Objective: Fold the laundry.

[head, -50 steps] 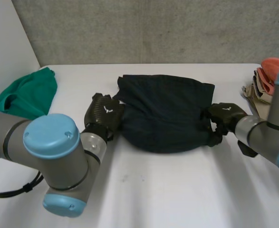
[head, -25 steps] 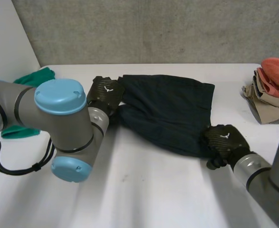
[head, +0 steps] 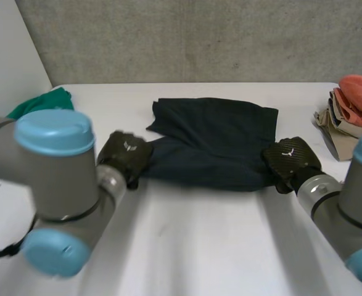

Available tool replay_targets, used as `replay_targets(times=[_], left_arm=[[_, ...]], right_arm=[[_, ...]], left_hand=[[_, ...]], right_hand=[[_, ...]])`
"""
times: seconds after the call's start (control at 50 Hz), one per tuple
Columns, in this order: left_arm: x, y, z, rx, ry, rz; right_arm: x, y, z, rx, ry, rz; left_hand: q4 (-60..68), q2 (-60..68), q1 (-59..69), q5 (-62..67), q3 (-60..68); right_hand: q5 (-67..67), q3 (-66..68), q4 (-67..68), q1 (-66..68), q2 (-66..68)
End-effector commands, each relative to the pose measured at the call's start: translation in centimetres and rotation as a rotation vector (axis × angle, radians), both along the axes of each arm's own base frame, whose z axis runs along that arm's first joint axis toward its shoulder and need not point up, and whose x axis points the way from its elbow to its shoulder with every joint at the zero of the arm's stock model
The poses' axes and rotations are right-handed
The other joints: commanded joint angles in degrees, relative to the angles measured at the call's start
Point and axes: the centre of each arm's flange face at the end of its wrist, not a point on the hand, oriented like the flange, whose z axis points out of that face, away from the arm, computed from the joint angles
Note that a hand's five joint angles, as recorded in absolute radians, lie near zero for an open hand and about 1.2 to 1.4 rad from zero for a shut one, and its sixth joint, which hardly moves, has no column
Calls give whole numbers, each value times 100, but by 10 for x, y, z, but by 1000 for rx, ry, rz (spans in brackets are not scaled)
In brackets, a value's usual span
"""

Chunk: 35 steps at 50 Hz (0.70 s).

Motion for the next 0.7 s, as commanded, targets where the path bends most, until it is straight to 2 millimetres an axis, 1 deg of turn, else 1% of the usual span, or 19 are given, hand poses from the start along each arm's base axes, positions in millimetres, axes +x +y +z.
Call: replay_targets(times=[0.02, 0.1, 0.12, 0.14, 0.22, 0.26, 0.3, 0.34, 0.4, 0.44, 0.48, 0.5, 0.52, 0.56, 0.58, 0.6, 0.66, 0.68, 0.7], left_arm=[[46, 70, 6, 126, -123, -31], [63, 116, 0, 211, -214, -105], [65, 126, -3, 229, -230, -126], [69, 144, -7, 257, -264, -169], [69, 174, -13, 280, -317, -263], [68, 178, -13, 276, -321, -282], [64, 172, -11, 263, -310, -277], [58, 162, -9, 243, -288, -258], [43, 128, -10, 199, -237, -192], [33, 100, -7, 150, -188, -144], [25, 80, -2, 105, -152, -117], [21, 71, 1, 81, -135, -107], [10, 54, 2, 37, -103, -98], [-1, 36, 3, -15, -74, -87], [-6, 26, 2, -41, -61, -80], [-16, 8, 4, -96, -34, -70], [-27, -20, 2, -171, -14, -51], [-34, -42, -4, -214, -11, -33], [-36, -50, -7, -229, -12, -27]], right_arm=[[-10, 34, 19, 131, 241, 108], [-23, 69, 23, 304, 390, 184], [-28, 84, 24, 380, 440, 220], [-31, 91, 25, 409, 459, 236], [-36, 106, 32, 416, 483, 274], [-36, 106, 32, 403, 481, 277], [-35, 104, 32, 387, 472, 275], [-33, 100, 34, 356, 456, 273], [-23, 87, 36, 255, 408, 279], [-16, 69, 31, 185, 378, 266], [-10, 53, 26, 144, 359, 248], [-4, 38, 20, 110, 342, 231], [-2, 31, 18, 90, 334, 222], [2, 17, 15, 54, 318, 205], [7, 3, 14, 5, 309, 185], [8, -3, 15, -16, 305, 174], [17, -32, 16, -133, 286, 127], [20, -38, 15, -156, 283, 121], [22, -45, 13, -181, 281, 114]], left_hand=[[1112, 1126, 1485, 1190, 1156], [1112, 1126, 1485, 1190, 1156], [1112, 1126, 1485, 1190, 1156], [1112, 1126, 1485, 1190, 1156], [1112, 1126, 1485, 1190, 1156], [1112, 1126, 1485, 1190, 1156], [1112, 1126, 1485, 1190, 1156], [1112, 1126, 1485, 1190, 1156], [1112, 1126, 1485, 1190, 1156], [1112, 1126, 1485, 1190, 1156], [1112, 1126, 1485, 1190, 1156], [1112, 1126, 1485, 1190, 1156], [1112, 1126, 1485, 1190, 1156], [1112, 1126, 1485, 1190, 1156], [1112, 1126, 1485, 1190, 1156], [1112, 1126, 1485, 1190, 1156], [1112, 1126, 1485, 1190, 1156], [1112, 1126, 1485, 1190, 1156], [1112, 1126, 1485, 1190, 1156]], right_hand=[[1389, 1172, 1147, 1679, 1256], [1389, 1172, 1147, 1679, 1256], [1389, 1172, 1147, 1679, 1256], [1389, 1172, 1147, 1679, 1256], [1389, 1172, 1147, 1679, 1256], [1389, 1172, 1147, 1679, 1256], [1389, 1172, 1147, 1679, 1256], [1389, 1172, 1147, 1679, 1256], [1389, 1172, 1147, 1679, 1256], [1389, 1172, 1147, 1679, 1256], [1389, 1172, 1147, 1679, 1256], [1389, 1172, 1147, 1679, 1256], [1389, 1172, 1147, 1679, 1256], [1389, 1172, 1147, 1679, 1256], [1389, 1172, 1147, 1679, 1256], [1389, 1172, 1147, 1679, 1256], [1389, 1172, 1147, 1679, 1256], [1389, 1172, 1147, 1679, 1256], [1389, 1172, 1147, 1679, 1256]])
